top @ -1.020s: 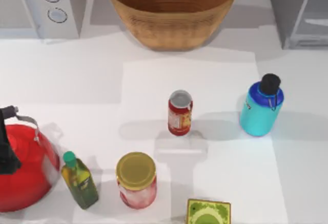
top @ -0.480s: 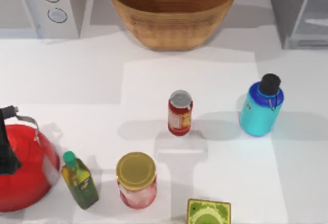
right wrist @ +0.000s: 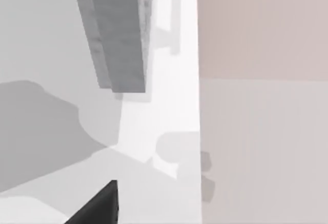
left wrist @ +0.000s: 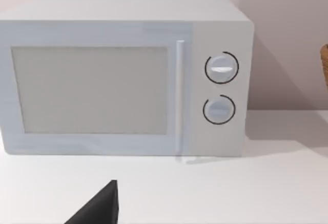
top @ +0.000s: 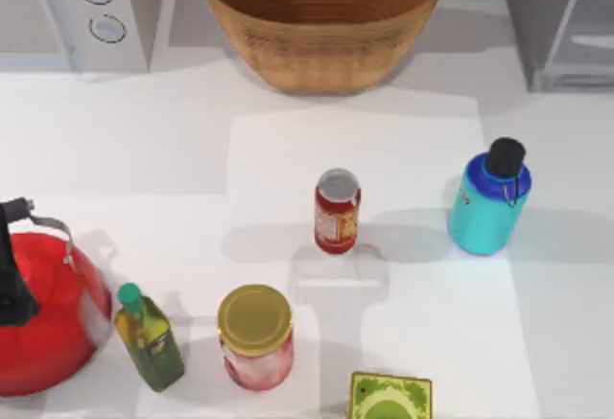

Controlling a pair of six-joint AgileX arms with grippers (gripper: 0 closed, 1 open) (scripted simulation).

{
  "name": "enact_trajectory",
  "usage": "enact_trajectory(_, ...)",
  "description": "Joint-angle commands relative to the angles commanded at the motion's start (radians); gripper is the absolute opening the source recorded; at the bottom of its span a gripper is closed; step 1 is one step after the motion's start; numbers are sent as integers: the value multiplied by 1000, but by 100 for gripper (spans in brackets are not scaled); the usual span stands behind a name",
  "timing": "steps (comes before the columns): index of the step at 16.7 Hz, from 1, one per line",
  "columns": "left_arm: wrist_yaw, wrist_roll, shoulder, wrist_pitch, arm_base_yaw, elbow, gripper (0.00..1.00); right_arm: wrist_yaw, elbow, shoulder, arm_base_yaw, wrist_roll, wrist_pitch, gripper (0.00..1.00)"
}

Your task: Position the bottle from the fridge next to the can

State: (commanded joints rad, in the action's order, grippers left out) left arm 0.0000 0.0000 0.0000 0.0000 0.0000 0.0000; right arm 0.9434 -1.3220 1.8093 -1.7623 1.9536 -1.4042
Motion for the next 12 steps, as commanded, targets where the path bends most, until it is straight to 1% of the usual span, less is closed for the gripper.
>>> enact_trajectory(2,0,0,0,0,0,0,100,-14,1,3,63,-95,88,100)
enact_trajectory(4,0,0,0,0,0,0,100,-34,2,6,148,-232,203,100)
enact_trajectory(6,0,0,0,0,0,0,100,-59,5,8,249,-404,340,100)
enact_trajectory(12,0,0,0,0,0,0,100,-139,17,15,581,-985,794,100)
